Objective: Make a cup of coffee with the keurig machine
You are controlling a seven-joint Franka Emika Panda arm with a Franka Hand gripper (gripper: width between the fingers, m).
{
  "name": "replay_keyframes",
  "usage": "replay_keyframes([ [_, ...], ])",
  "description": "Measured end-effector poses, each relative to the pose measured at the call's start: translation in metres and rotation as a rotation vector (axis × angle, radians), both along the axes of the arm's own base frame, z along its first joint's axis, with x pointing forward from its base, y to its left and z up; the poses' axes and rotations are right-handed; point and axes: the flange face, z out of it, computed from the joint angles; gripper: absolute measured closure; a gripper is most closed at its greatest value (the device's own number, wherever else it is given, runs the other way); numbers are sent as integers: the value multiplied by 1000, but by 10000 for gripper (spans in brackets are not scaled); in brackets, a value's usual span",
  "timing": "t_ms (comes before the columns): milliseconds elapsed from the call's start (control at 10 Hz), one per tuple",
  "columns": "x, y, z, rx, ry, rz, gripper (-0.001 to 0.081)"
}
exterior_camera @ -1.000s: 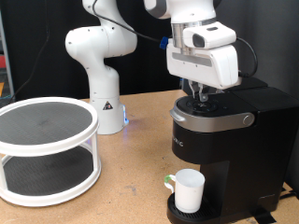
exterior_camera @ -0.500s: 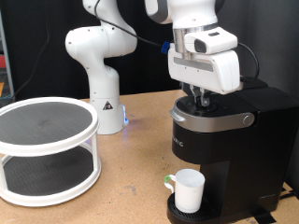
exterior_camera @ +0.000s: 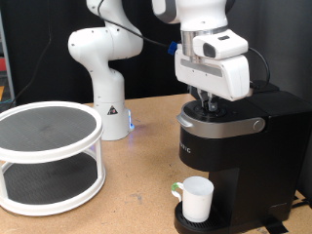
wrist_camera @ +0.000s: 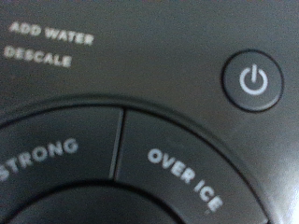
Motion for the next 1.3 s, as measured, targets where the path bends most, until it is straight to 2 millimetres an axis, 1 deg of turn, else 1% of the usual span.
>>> replay_keyframes([
  [400, 7, -2, 0, -3, 72, -35, 799],
  [700, 14, -9, -1, -8, 208, -69, 799],
  [900, 20, -12, -1, 1, 269, -79, 799],
  [1100, 23, -14, -2, 5, 283, -94, 799],
  [1300, 26, -16, -2, 23, 252, -109, 799],
])
